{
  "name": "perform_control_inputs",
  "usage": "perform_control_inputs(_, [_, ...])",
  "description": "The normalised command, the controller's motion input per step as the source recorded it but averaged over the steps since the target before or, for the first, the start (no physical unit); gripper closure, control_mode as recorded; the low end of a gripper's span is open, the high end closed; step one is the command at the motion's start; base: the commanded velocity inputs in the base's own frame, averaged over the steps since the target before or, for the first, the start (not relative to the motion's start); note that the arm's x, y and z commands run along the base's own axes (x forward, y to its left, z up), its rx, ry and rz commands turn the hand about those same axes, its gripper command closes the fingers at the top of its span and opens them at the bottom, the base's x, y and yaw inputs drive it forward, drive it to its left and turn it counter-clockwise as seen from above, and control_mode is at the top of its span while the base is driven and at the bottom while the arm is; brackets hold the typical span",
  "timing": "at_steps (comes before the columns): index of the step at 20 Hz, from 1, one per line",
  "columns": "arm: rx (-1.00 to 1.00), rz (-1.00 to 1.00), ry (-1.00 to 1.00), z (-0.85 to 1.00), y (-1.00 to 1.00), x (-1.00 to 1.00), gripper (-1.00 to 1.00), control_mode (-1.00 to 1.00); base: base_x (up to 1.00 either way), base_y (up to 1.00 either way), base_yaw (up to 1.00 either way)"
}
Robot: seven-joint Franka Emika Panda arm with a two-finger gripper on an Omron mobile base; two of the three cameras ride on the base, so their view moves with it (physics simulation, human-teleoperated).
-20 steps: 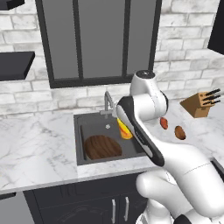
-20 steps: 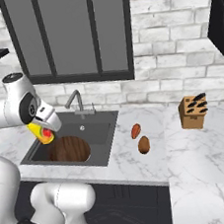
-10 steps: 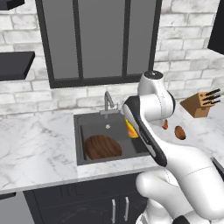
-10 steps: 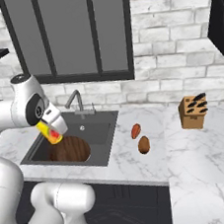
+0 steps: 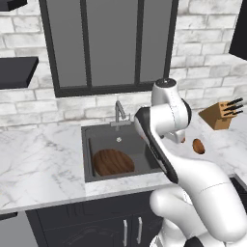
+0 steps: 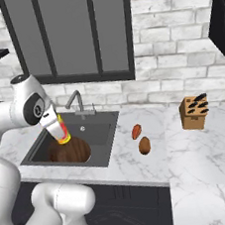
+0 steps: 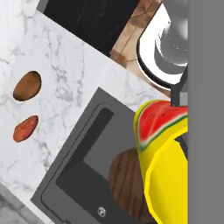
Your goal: Remove the potato and sweet potato from the sink. Then move the bowl and cup from the counter to the sink for washing.
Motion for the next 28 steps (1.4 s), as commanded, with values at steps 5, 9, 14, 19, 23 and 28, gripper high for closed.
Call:
perform_control_inputs(5, [0.12, -0.36, 0.0, -0.03, -0.09, 0.06, 1.0, -1.0, 0.0, 0.0, 0.0])
perform_control_inputs(9, [0.13, -0.31, 0.0, -0.07, -0.05, 0.13, 1.0, -1.0, 0.0, 0.0, 0.0])
perform_control_inputs(14, [0.14, -0.23, 0.0, -0.09, -0.05, 0.16, 1.0, -1.0, 0.0, 0.0, 0.0])
perform_control_inputs(19, [0.11, -0.15, 0.0, -0.12, -0.06, 0.18, 1.0, -1.0, 0.0, 0.0, 0.0])
perform_control_inputs(23, [0.08, -0.12, 0.0, -0.16, -0.08, 0.13, 1.0, -1.0, 0.0, 0.0, 0.0])
perform_control_inputs(28, [0.02, -0.05, 0.0, -0.17, -0.04, 0.14, 1.0, -1.0, 0.0, 0.0, 0.0])
